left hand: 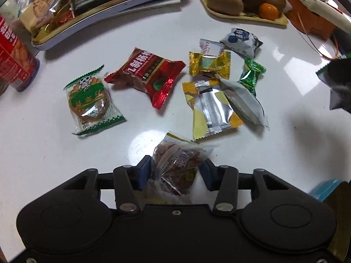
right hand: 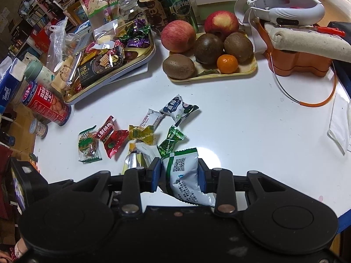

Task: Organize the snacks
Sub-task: 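Carry the clear bag into the gold tray and open the left tool while right tool carries its packet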

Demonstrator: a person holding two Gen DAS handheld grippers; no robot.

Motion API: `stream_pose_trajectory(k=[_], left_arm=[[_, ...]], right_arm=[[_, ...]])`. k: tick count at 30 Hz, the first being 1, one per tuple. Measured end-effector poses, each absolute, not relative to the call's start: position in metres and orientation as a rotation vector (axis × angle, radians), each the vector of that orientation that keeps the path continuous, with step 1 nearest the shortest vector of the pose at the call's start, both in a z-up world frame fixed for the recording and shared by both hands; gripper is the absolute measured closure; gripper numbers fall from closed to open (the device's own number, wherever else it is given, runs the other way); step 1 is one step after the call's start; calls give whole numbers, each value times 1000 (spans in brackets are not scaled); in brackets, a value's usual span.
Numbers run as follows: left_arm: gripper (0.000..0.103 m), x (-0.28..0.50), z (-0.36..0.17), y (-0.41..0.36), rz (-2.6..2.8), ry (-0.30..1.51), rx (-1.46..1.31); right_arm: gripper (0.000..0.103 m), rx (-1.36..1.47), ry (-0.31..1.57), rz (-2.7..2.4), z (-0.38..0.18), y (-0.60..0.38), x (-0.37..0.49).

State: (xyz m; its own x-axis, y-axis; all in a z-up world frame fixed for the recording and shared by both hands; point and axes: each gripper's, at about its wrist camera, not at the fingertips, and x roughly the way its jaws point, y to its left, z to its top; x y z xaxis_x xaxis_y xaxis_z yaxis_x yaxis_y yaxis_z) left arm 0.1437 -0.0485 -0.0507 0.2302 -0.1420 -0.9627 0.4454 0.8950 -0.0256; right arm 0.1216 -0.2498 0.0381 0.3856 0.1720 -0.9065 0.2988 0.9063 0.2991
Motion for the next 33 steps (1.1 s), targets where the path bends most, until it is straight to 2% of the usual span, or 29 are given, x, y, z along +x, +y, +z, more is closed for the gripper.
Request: stream_pose_trajectory(k=[5, 15, 27, 33], left_arm=[[52, 138, -38, -46, -286, 1322, 181], [51, 90, 14, -28, -287, 1186, 106], [51, -23, 5, 9, -318, 1106, 94], [43, -53, 10, 19, -294, 1014, 5]], right_arm=[[67, 458, 1188, -110, 36, -249, 123], [67, 444, 1132, -118, 44, -251, 115], [67, 515, 1014, -155, 52, -259, 36], [67, 487, 1008, -168, 42, -249, -16]])
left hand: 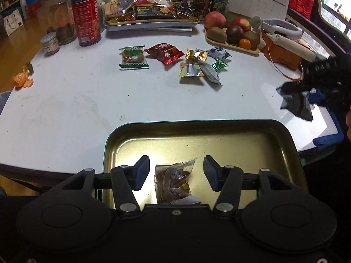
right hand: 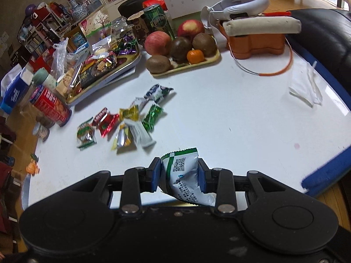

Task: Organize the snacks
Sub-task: 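Carry the clear bag into the gold tray and open the left tool while right tool carries its packet, then lower the white-green packet into the gold tray and open the right tool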

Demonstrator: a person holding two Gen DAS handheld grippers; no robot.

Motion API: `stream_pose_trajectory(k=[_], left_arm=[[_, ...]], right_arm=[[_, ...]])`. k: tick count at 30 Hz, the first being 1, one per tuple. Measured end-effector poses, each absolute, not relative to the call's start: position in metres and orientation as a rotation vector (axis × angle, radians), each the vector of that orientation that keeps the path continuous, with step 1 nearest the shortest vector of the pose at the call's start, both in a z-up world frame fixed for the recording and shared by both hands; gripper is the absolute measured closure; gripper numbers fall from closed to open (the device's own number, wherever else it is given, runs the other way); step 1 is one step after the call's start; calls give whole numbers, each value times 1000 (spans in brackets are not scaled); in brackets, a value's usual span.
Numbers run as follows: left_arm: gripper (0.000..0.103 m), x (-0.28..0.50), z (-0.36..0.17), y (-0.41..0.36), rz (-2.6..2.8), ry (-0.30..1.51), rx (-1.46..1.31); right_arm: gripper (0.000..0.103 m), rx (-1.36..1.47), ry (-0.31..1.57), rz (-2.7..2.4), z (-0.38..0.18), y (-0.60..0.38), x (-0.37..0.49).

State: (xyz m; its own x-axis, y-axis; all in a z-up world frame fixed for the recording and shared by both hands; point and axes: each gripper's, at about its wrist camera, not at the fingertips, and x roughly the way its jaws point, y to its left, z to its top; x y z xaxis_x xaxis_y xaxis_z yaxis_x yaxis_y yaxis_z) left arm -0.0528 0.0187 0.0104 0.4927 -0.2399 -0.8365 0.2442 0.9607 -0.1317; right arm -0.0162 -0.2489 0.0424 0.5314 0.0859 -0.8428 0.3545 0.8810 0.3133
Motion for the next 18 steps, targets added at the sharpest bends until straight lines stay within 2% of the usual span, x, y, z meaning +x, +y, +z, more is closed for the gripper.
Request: stream_pose_trajectory(k=[12, 18], left_arm=[[43, -53, -1, 32, -128, 977, -19], [43, -56, -1, 28, -123, 963, 17]], right_arm=[[66, 437, 907, -101, 49, -212, -115], [55, 343, 826, -51, 58, -189, -129]])
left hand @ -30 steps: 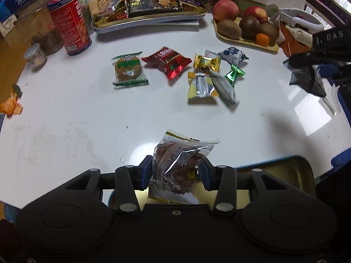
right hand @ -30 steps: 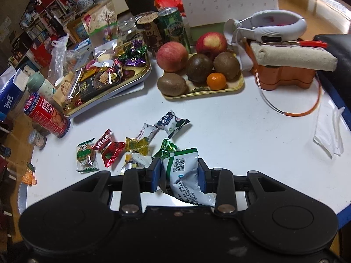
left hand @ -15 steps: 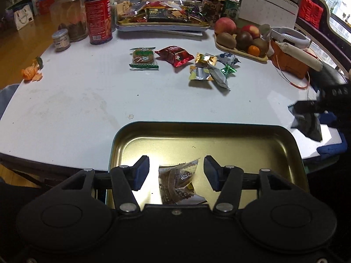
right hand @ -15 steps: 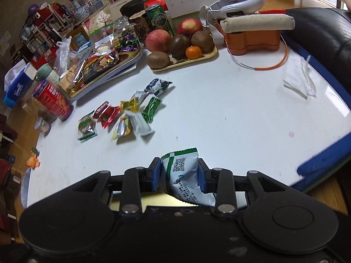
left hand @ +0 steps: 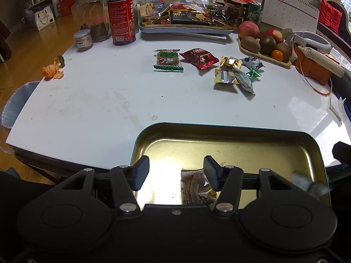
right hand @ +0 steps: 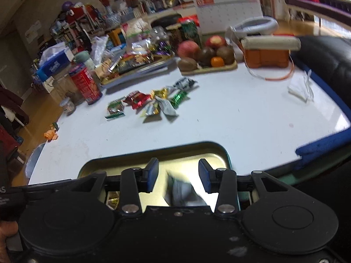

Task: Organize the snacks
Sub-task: 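Lower the white-green packet into the gold tray and open the right tool, then grasp the blue-white dried blueberry packet with the right tool while left tool returns to snacks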

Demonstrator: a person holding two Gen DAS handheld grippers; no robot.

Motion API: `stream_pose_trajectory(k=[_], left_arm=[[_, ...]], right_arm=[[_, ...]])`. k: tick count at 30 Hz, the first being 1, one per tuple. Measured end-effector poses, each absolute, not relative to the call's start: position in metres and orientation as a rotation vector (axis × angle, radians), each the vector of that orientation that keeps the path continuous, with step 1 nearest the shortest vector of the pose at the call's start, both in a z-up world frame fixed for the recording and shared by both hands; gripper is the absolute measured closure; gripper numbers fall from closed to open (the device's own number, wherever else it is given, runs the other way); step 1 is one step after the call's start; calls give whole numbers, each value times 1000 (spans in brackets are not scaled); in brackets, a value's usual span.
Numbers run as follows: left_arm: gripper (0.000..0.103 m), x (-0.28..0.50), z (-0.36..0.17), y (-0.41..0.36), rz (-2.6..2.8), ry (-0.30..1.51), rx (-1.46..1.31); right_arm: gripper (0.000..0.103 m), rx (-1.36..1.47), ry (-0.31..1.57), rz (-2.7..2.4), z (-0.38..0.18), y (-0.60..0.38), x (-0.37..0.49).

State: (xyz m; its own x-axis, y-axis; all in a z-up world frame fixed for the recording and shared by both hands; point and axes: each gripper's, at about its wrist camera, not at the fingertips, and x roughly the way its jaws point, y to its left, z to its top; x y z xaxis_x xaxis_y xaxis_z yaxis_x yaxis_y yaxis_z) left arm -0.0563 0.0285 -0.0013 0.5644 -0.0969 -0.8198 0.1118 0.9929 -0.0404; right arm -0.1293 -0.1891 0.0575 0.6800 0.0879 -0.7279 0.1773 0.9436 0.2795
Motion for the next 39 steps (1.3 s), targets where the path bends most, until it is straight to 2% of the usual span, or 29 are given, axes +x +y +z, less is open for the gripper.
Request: stream_pose_trajectory(k=[4, 13, 24, 29, 39], left_arm=[[43, -59, 0, 24, -126, 946, 49], [42, -67, 3, 18, -45, 889, 125], [42, -48, 9, 21, -109, 1032, 56], [43, -24, 24, 9, -125, 1051, 93], [43, 68, 60, 6, -153, 1076, -91]], right_arm=[[52, 339, 791, -46, 62, -189, -129], [52, 411, 909, -82, 47, -198, -120], [53, 437, 1086, -45, 32, -192, -104], [53, 440, 1173, 2, 31, -188, -85], [53, 460, 1233, 20, 41, -202, -10]])
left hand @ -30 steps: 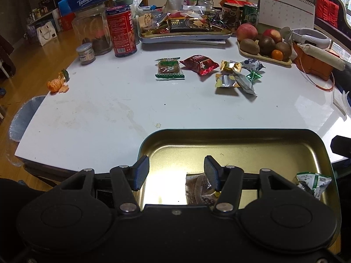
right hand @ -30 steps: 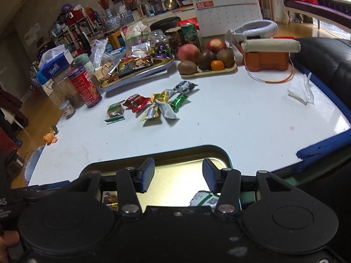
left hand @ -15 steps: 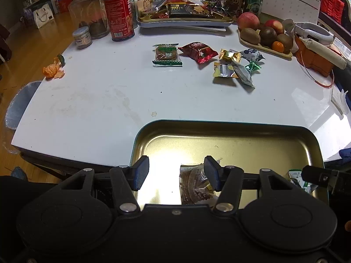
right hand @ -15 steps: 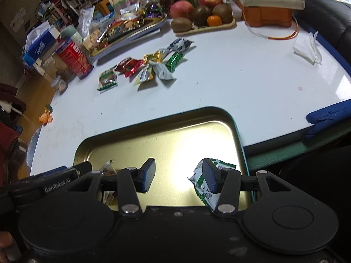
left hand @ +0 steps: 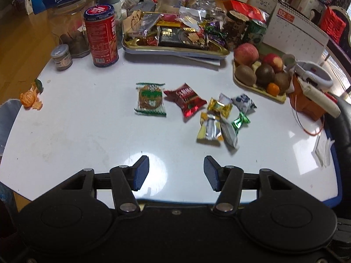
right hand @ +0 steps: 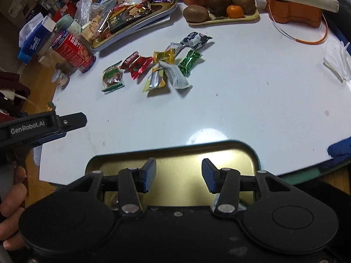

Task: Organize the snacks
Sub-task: 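Grasp the blue-white dried blueberry packet with the right tool while left tool returns to snacks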

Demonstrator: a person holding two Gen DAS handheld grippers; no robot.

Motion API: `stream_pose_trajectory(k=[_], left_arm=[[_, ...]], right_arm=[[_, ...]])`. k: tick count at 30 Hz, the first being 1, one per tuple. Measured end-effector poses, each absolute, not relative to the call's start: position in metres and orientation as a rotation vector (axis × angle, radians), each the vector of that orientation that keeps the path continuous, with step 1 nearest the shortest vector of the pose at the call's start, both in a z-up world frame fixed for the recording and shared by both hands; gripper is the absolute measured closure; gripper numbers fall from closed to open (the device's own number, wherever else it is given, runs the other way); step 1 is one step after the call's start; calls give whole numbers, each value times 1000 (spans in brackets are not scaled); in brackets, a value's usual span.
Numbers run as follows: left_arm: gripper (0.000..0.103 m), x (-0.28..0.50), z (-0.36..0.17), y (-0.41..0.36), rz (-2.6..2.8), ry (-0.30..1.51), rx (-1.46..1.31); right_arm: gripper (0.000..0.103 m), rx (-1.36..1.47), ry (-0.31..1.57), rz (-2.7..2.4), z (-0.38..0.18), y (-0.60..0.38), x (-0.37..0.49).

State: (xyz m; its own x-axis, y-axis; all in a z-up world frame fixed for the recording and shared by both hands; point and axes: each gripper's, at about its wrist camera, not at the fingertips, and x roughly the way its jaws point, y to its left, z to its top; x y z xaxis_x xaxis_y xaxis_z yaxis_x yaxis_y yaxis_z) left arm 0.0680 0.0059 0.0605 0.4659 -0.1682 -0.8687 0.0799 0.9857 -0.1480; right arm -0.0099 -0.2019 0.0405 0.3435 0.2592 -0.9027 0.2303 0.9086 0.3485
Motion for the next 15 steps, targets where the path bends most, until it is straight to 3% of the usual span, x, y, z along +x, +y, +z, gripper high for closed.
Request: stream_pose_trajectory(k=[8, 15], left_arm=[[43, 146, 57, 17, 43, 1065, -90], [43, 169, 37, 24, 16, 1144, -92]], right_arm=[[53, 441, 1208, -72, 46, -230, 60], [53, 422, 1183, -172, 44, -248, 122]])
